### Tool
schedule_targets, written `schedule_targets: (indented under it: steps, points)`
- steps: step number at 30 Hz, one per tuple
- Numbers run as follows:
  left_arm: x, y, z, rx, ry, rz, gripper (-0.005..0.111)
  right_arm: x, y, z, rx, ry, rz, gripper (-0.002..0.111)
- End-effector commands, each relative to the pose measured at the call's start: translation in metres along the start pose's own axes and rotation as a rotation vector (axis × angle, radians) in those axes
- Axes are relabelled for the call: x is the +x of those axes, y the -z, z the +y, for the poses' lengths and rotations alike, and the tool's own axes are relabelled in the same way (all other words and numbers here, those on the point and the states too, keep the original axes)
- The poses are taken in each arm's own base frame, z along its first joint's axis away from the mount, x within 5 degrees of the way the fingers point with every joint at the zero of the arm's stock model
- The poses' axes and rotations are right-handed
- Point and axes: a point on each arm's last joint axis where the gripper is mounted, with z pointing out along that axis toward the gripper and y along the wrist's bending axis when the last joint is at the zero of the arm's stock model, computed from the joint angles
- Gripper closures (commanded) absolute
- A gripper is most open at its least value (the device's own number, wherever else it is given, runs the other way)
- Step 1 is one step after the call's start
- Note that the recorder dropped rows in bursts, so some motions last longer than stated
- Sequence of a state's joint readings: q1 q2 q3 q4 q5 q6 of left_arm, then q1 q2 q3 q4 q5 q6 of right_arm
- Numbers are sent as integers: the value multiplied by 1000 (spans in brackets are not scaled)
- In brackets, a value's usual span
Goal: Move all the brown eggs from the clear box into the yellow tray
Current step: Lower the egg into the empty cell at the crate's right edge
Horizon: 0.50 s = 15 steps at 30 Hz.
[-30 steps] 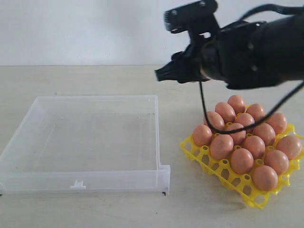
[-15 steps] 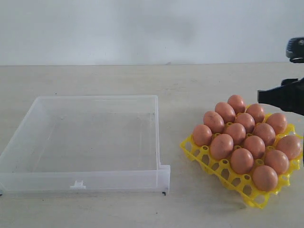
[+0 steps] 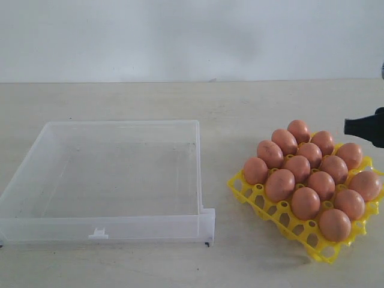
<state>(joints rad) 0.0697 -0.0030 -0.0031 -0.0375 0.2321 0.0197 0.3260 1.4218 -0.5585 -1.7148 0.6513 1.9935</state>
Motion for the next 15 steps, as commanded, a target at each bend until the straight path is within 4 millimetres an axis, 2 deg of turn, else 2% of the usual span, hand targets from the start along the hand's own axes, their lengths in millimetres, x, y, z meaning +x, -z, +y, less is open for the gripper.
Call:
schedule_targets:
  steps: [1, 15]
  points:
    - [1, 0, 0, -1, -2, 6, 111, 9, -10, 7, -25, 8, 41, 108]
    - [1, 0, 0, -1, -2, 6, 111, 22, -22, 11, 5, 1, 94, 108]
